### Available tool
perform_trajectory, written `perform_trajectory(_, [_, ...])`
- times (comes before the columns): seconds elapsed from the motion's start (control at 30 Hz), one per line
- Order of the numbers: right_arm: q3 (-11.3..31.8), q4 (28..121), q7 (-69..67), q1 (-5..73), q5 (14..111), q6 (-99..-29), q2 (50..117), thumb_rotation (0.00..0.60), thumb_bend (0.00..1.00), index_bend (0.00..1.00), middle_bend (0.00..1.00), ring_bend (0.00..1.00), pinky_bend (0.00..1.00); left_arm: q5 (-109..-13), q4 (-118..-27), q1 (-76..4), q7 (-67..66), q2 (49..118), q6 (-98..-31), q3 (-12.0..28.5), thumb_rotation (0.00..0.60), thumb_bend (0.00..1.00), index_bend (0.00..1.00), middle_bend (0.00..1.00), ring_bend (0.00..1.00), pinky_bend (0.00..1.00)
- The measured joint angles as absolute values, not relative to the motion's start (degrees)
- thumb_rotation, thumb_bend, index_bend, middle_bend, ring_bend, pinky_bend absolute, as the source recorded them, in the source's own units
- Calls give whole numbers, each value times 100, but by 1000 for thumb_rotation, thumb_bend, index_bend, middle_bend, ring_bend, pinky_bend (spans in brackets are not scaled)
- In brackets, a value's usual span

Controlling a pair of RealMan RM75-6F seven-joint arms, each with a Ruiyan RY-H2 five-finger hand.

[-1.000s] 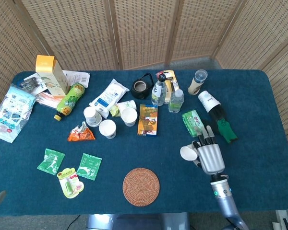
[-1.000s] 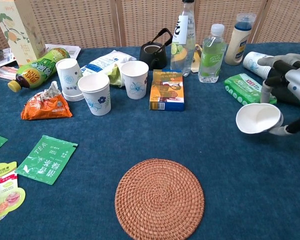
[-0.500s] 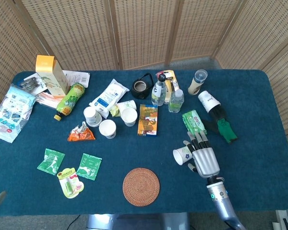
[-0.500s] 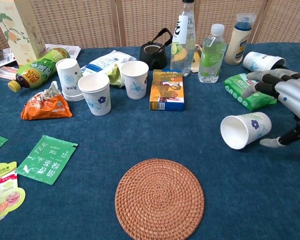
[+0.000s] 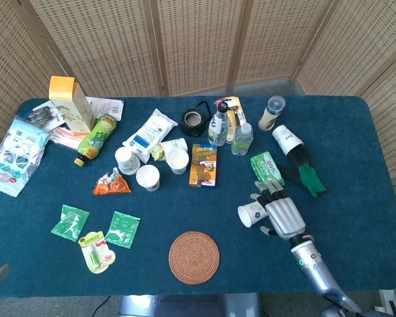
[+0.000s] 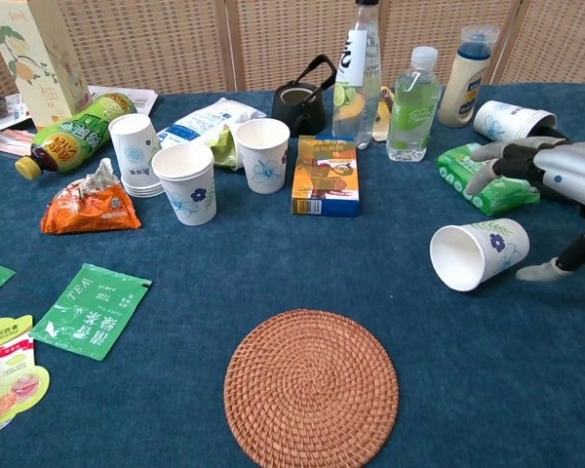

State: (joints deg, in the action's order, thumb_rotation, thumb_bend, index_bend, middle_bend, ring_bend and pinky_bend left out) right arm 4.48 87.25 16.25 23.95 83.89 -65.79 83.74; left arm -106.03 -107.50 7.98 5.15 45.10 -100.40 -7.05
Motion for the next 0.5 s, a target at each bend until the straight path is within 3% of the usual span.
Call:
perform_trajectory(0.27, [466,8736,1332,2735,8256,-5938,7968,600,26,251,0,0,21,-10587,-10764,788,493,4515,-10011,-707,600,334,0,0,0,0])
perform_trajectory(0.5, [451,8493,1143,2882,8292,-5840,7910,600,34,261,0,0,20,-10601,-10780,777,412,4532,-9961,-716,600,334,0,0,0,0])
